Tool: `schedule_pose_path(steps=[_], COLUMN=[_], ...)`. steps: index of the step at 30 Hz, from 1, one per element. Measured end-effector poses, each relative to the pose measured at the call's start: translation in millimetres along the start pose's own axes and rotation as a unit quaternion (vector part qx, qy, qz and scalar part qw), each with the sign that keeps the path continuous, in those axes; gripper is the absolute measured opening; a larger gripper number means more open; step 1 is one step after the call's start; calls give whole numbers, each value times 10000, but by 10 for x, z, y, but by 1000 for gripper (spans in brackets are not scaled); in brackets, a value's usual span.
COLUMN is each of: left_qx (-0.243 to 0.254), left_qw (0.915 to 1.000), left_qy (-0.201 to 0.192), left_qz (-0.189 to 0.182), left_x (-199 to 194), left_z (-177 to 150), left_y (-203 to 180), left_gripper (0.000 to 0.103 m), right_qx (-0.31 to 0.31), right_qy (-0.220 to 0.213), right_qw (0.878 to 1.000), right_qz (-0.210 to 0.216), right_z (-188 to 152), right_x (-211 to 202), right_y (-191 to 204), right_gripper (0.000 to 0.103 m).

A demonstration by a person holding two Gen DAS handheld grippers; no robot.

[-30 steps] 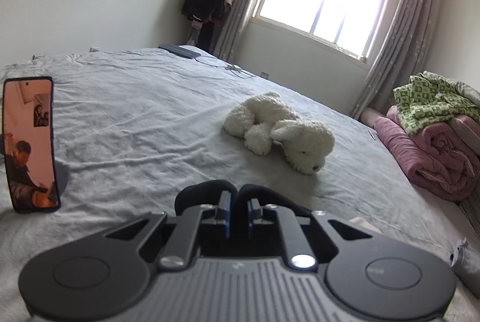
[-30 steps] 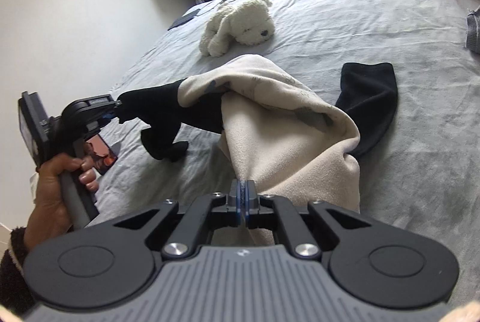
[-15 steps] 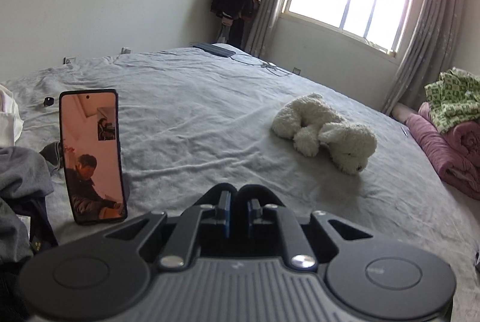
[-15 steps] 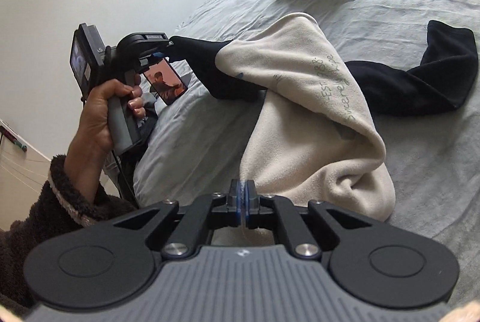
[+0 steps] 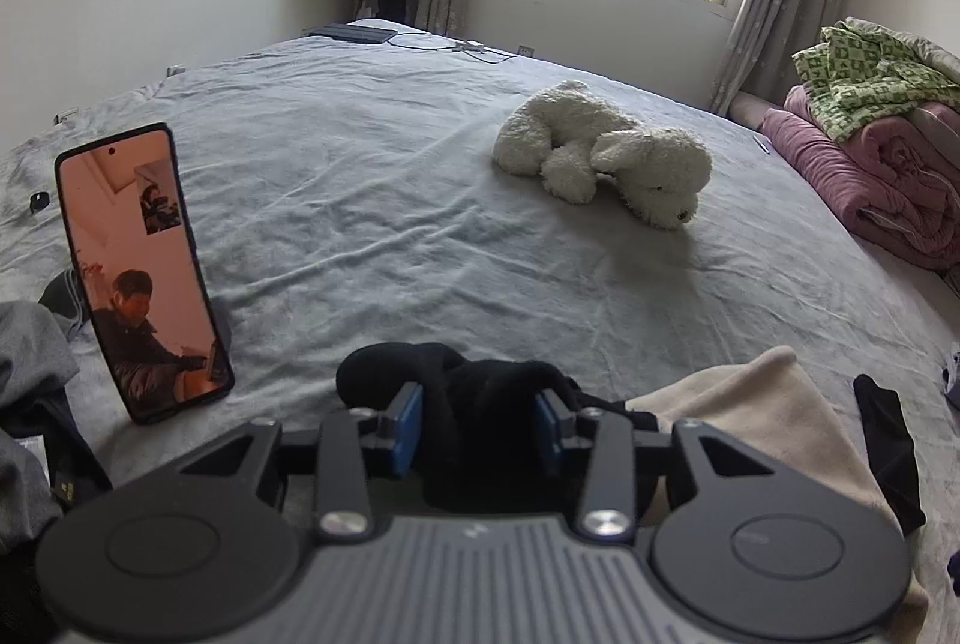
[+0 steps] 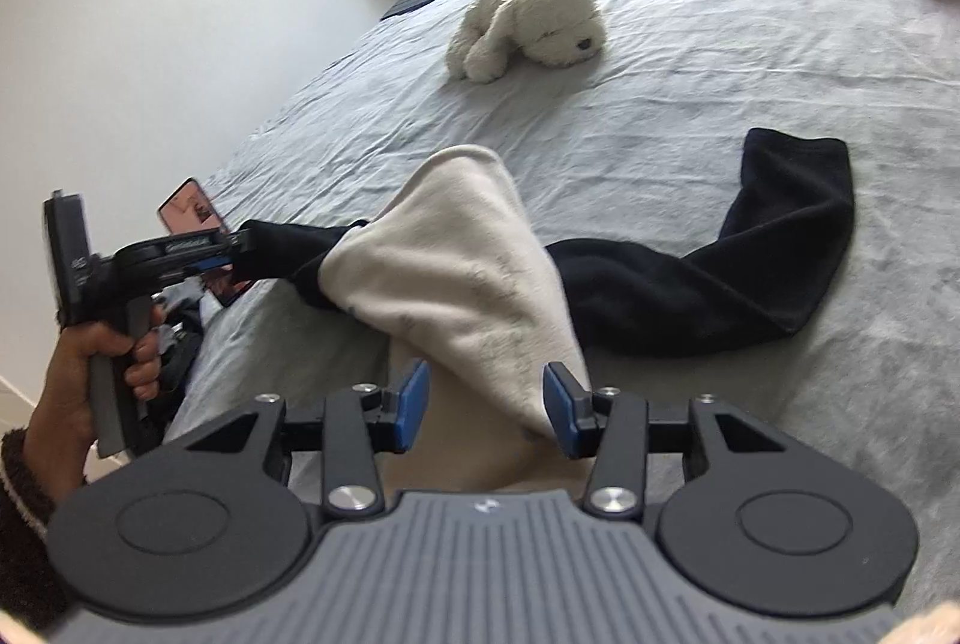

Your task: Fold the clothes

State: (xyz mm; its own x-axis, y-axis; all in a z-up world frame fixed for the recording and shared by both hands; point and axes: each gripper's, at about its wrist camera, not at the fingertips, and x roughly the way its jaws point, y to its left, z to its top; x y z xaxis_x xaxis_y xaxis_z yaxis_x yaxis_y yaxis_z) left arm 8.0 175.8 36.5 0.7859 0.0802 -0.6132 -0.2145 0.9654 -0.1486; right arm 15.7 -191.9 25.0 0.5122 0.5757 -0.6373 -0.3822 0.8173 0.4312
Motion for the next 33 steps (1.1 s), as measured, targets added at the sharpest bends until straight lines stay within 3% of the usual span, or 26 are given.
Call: schedule_pose_path(steps=[6,9,15,19,21,23,24,29,33], left_qx=[137,229,409,516,546,528,520,462,390], left_qw=[9997,9992,9983,9978,9977,9979,9980,9985,9988], left_qy=[-8,173,342,355,364,342,331,290,269], left_qz=[-211,-267,-241,-205,-160,-132,-118,-78,-93], left_x=[90,171,265,307,322,333,339,339,308], left_z=[19,10,-41,-62,-74,-70,-68,-67,-71], left_y=[-189,-304,-482,-575,-610,-627,-636,-658,-645], left_gripper=[61,65,65,65,65,65,65,65,65], right_qx=[-14,-300,-508,-508,-645,-826,-916,-657,-588], right_qy=[-260,-356,-331,-113,-46,-33,-26,-348,-872], right_qw=[9950,9901,9851,9868,9852,9810,9786,9783,9701], right_qz=[-964,-1328,-1607,-1534,-1590,-1758,-1841,-1934,-2188], right_z=[146,190,173,115,80,48,32,86,151], right_x=[246,371,594,728,772,801,815,636,303], right_y=[-228,-298,-459,-500,-455,-392,-360,-336,-283], right_gripper=[47,50,53,53,47,19,12,9,9])
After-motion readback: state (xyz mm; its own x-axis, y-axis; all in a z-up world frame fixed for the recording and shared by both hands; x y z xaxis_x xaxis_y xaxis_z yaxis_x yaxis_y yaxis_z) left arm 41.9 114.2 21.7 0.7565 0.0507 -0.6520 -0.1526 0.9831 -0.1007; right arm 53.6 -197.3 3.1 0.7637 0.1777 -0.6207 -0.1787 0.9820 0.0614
